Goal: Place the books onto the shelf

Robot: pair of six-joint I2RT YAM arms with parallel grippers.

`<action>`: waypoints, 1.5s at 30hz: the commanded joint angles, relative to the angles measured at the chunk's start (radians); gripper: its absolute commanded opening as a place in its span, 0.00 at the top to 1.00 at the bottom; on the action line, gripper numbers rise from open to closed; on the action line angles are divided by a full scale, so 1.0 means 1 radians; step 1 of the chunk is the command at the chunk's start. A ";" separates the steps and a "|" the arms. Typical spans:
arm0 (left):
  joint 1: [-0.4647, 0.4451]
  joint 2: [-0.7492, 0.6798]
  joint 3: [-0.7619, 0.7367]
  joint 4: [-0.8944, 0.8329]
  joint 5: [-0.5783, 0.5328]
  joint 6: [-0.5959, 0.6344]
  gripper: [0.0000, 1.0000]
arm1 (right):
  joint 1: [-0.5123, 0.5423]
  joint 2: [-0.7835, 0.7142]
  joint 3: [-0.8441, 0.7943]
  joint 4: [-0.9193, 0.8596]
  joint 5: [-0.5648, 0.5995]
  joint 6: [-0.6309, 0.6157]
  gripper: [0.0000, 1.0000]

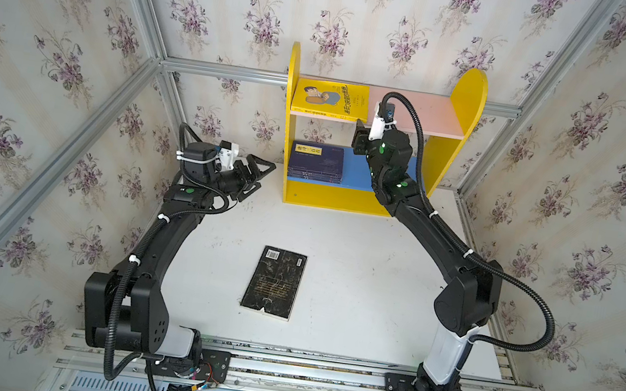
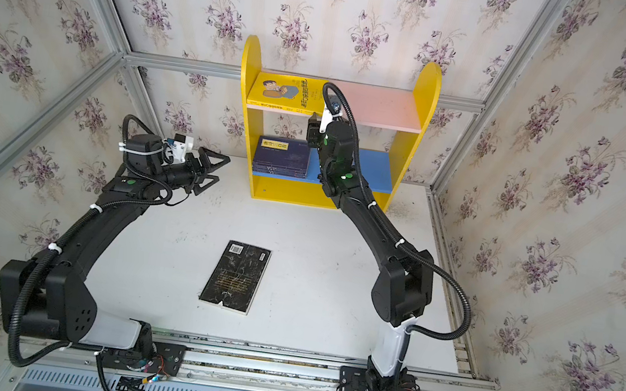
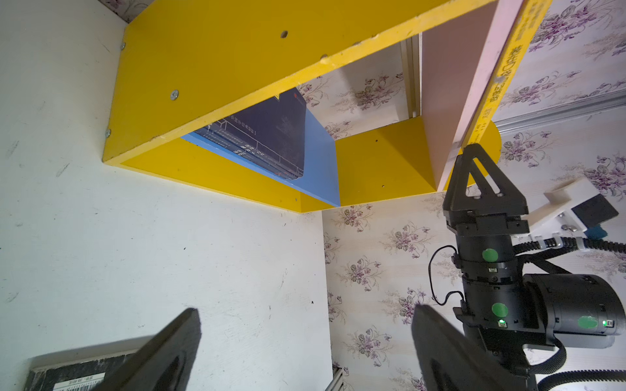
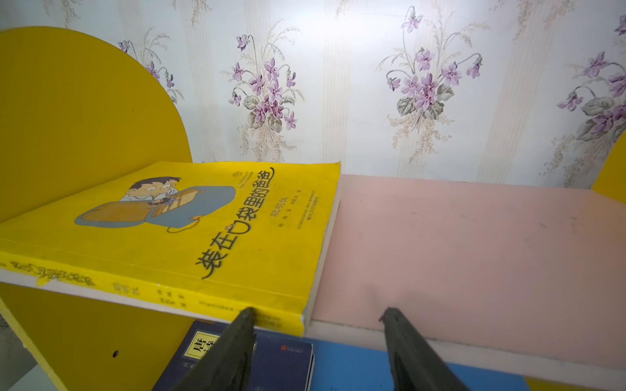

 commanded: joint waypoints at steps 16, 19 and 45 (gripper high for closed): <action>0.007 0.007 0.005 0.016 0.025 0.013 0.01 | 0.030 0.045 0.065 0.018 0.029 0.033 0.41; 0.008 0.009 0.006 0.016 0.026 0.014 0.01 | 0.035 0.027 0.050 0.016 0.001 0.031 0.40; 0.010 -0.001 -0.020 0.016 0.038 0.024 0.01 | -0.005 0.048 0.309 -0.242 -0.127 0.104 0.11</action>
